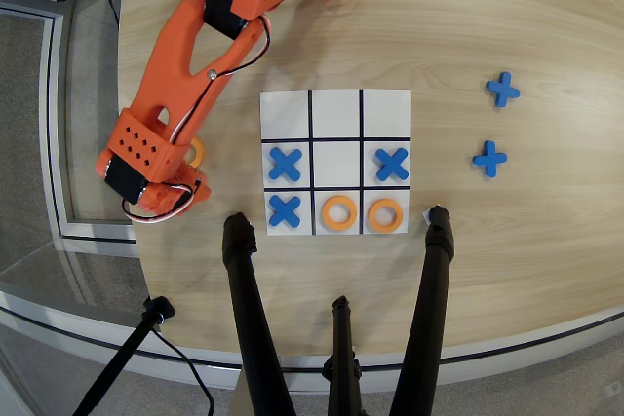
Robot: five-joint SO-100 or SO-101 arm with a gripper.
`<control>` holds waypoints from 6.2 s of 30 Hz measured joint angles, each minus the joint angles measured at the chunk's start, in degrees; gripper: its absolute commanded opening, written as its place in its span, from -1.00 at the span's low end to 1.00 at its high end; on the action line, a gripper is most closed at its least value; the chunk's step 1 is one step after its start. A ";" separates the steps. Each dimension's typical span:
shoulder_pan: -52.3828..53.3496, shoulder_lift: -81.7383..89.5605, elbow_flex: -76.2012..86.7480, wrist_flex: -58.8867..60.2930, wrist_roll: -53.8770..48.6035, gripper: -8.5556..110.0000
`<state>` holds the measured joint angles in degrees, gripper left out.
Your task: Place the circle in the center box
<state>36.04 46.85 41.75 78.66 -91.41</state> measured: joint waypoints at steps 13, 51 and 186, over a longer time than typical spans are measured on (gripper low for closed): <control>2.37 11.34 19.42 -6.59 -2.99 -0.55; 3.52 12.30 32.43 -17.49 -4.92 -0.55; -39.29 24.17 49.48 -17.93 16.52 -0.86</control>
<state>-3.25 71.02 91.23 60.73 -74.88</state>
